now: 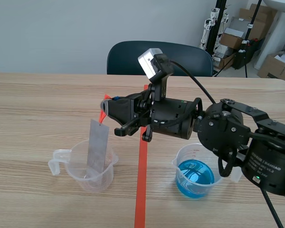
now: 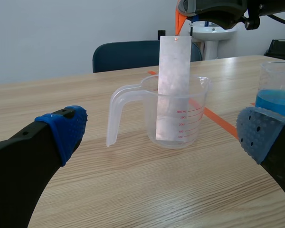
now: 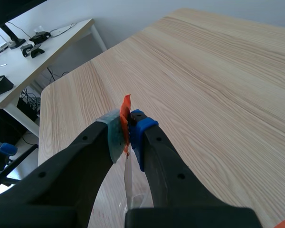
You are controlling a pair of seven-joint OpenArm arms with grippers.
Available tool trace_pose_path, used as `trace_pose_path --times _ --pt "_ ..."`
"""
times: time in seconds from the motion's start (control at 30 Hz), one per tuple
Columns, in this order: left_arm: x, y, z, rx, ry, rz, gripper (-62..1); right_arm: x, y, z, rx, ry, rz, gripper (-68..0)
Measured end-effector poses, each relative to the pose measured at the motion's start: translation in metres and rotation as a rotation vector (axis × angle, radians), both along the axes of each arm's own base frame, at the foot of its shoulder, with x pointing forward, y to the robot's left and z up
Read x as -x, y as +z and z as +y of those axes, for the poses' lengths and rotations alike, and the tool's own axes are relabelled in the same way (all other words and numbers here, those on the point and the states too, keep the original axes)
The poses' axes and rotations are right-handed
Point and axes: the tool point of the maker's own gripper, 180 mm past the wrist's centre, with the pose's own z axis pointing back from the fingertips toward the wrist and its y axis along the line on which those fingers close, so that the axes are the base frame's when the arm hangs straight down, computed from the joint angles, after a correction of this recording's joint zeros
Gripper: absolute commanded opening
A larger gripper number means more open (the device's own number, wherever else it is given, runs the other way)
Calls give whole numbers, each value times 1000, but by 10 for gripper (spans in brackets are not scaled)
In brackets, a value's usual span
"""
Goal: Do the redox reaction experiment. lift the metal plate out of the left beaker
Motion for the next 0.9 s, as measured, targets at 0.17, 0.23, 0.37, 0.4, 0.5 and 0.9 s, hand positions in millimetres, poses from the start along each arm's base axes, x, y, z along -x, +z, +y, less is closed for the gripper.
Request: trace_pose_path --times 0.17,0.23,0.37,0.4,0.5,0.9 --pt "0 0 0 -3 1 -1 14 1 0 0 -2 4 -1 -671" --pt "0 0 0 -3 1 -1 14 6 3 3 -15 36 -5 -671" --pt "0 0 0 -3 1 -1 14 11 5 5 -26 63 -8 -671" --pt "0 0 0 -3 1 -1 14 12 5 5 -26 70 -11 -671" --pt "0 0 0 -3 1 -1 14 12 5 5 -25 70 -11 -671" --pt "0 0 0 -3 1 -1 14 22 8 9 -38 129 -24 -671"
